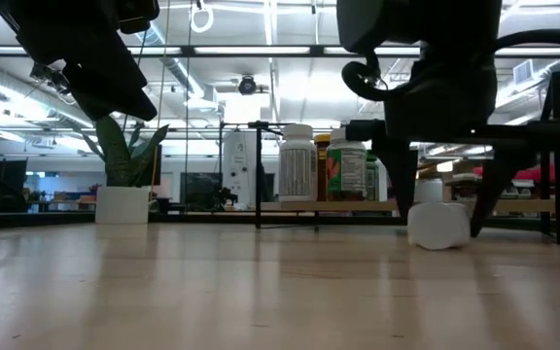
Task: Pick and place medicine bottles onto shelf by color
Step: Put the white and blue pill bottle on the shelf
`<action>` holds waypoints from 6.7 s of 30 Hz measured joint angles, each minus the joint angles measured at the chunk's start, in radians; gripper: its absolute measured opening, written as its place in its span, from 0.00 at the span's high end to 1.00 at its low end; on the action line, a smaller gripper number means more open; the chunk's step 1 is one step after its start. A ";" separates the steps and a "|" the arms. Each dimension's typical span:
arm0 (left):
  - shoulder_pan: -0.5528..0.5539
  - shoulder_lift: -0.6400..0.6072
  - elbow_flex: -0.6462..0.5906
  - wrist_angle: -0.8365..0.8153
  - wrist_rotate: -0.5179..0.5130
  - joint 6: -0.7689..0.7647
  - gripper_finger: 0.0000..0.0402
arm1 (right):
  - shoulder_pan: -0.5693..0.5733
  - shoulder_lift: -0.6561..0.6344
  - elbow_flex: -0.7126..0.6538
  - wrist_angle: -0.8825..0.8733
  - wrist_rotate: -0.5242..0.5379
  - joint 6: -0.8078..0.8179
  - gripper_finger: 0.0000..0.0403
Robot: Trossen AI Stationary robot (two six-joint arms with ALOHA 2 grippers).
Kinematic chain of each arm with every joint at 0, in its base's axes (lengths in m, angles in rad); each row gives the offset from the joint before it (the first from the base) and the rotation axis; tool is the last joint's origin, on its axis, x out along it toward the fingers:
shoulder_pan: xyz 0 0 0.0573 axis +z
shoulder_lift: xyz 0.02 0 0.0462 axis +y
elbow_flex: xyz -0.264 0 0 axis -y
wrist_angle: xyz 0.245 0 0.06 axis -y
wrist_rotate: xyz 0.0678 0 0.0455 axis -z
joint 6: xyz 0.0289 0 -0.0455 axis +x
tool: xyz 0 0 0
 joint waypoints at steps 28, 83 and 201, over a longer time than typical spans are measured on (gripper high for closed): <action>-0.022 -0.016 0.000 -0.001 -0.008 -0.030 0.57 | 0.053 -0.025 0.013 0.850 -0.171 0.521 0.43; 0.017 0.054 0.000 0.352 -0.384 0.509 0.57 | -0.020 -0.017 -0.610 1.736 0.043 0.720 0.30; -0.218 -0.077 0.000 0.029 -0.494 0.286 0.57 | -0.100 0.170 0.435 -0.022 -0.121 1.087 0.51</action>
